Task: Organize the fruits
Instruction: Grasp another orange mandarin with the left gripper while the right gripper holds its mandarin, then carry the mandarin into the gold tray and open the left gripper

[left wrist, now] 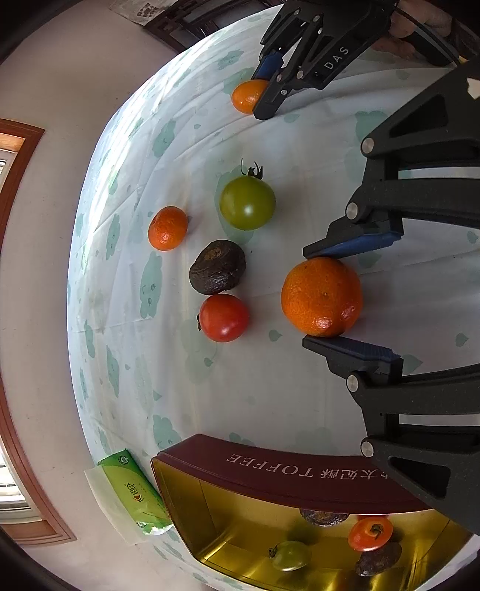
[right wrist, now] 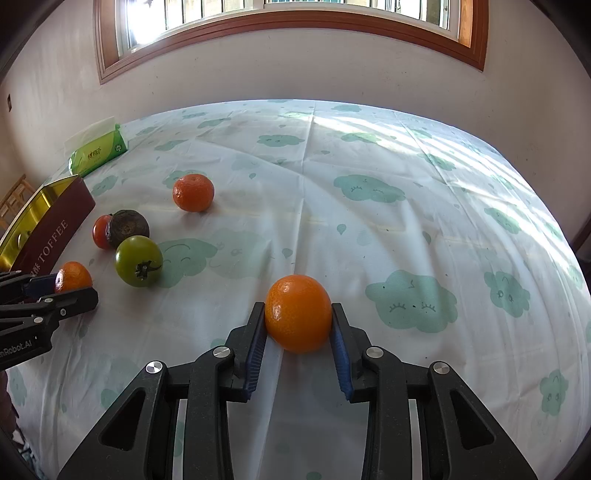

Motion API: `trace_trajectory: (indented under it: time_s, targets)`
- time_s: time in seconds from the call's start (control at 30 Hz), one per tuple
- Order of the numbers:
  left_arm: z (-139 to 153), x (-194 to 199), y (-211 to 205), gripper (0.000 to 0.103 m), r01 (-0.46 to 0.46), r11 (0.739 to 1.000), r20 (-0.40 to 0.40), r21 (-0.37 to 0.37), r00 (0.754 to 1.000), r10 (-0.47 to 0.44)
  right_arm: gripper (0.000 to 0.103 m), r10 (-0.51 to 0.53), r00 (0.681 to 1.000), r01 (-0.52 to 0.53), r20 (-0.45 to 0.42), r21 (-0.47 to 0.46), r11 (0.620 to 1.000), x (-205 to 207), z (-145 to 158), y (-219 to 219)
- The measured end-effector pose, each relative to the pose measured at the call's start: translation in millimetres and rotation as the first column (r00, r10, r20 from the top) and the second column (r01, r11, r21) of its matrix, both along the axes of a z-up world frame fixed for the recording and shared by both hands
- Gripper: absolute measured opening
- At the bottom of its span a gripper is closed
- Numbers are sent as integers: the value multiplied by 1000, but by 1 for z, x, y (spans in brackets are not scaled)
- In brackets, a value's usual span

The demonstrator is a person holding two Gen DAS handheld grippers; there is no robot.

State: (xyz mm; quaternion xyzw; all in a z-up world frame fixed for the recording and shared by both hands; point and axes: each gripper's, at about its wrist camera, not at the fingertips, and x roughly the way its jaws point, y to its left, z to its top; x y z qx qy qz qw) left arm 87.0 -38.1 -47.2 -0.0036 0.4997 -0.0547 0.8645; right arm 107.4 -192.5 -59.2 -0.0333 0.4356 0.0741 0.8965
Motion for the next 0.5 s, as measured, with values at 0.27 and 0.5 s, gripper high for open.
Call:
trace_trajectory:
  time_s: [0.27, 0.5]
  targets:
    - [7, -9, 2, 36, -4, 1000, 7, -1, 1000, 4, 35, 0, 1000, 0, 0, -1, 1000, 0, 0, 0]
    - [19, -20, 9, 36, -27, 1000, 20, -3, 999, 27, 35, 0, 1000, 0, 0, -1, 1000, 0, 0, 1]
